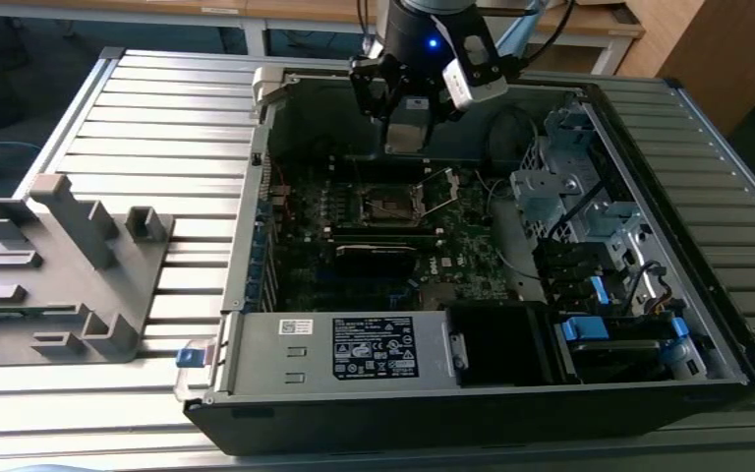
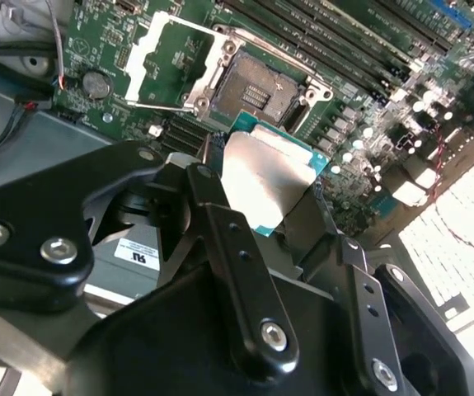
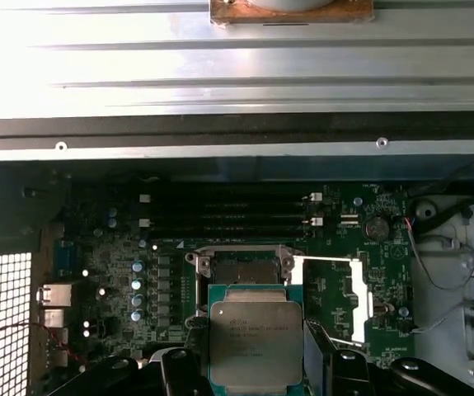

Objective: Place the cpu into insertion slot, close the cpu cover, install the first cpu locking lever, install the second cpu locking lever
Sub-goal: 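Place the cpu into insertion slot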

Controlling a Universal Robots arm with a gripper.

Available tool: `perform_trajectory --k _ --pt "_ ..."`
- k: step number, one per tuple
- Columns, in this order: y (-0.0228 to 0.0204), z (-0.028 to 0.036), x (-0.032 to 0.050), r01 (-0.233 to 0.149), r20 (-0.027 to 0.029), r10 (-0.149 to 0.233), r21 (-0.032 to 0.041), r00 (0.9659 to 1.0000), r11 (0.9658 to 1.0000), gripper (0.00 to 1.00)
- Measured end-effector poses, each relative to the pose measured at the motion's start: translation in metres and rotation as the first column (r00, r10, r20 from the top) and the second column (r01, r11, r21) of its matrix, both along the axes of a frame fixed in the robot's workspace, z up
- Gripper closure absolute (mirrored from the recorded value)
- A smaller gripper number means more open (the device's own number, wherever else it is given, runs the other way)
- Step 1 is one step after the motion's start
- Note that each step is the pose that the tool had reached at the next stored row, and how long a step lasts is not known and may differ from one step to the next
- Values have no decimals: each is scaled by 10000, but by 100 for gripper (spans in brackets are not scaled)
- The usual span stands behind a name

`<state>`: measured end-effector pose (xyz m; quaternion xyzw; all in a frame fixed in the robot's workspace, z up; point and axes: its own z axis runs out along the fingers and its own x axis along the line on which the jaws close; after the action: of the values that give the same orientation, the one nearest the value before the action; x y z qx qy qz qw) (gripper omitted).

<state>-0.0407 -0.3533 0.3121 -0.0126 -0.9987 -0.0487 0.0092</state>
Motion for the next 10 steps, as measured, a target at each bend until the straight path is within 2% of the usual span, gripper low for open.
perform_trajectory --k 3,8,10 --pt "0 -12 0 -1 2 1 5 10000 10000 46" --pt "-1 -91 -7 -15 9 15 3 10000 10000 46" --pt "0 -103 -8 -23 13 23 3 10000 10000 46"
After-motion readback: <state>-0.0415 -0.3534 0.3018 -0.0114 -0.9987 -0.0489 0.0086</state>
